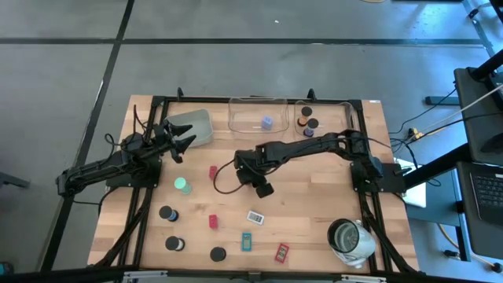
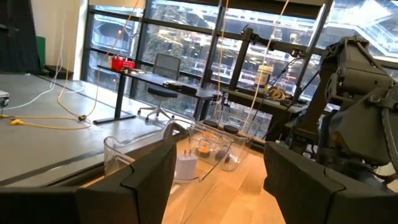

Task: Pick & Place Office items
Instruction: Put the right red adapter into the left transparent bin

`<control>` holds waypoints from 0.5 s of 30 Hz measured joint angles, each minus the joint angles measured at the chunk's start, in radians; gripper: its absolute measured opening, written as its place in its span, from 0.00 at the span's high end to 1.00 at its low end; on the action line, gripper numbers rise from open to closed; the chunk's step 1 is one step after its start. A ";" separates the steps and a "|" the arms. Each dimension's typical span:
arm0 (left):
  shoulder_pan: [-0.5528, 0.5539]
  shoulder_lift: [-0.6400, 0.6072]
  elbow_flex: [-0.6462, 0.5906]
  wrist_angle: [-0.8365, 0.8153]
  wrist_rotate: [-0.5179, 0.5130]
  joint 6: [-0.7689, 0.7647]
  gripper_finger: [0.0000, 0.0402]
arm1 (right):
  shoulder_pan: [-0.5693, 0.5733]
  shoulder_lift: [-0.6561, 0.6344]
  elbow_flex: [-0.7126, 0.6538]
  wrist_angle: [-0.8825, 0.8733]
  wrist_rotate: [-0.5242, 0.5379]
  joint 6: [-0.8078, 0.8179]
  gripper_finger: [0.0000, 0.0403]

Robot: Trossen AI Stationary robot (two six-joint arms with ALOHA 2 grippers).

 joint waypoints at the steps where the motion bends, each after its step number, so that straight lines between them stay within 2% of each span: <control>1: 0.000 0.000 0.000 0.000 0.000 0.000 0.40 | -0.004 -0.009 0.000 -0.005 0.000 0.034 0.70; 6: 0.000 0.000 0.000 0.007 -0.004 0.000 0.40 | -0.051 -0.110 0.000 -0.038 0.016 0.146 0.70; 11: 0.000 0.000 0.000 0.031 -0.055 0.000 0.40 | -0.129 -0.246 0.000 -0.029 0.141 0.152 0.70; 15: 0.000 0.000 0.000 0.038 -0.109 0.000 0.40 | -0.243 -0.310 0.002 -0.024 0.252 0.199 0.70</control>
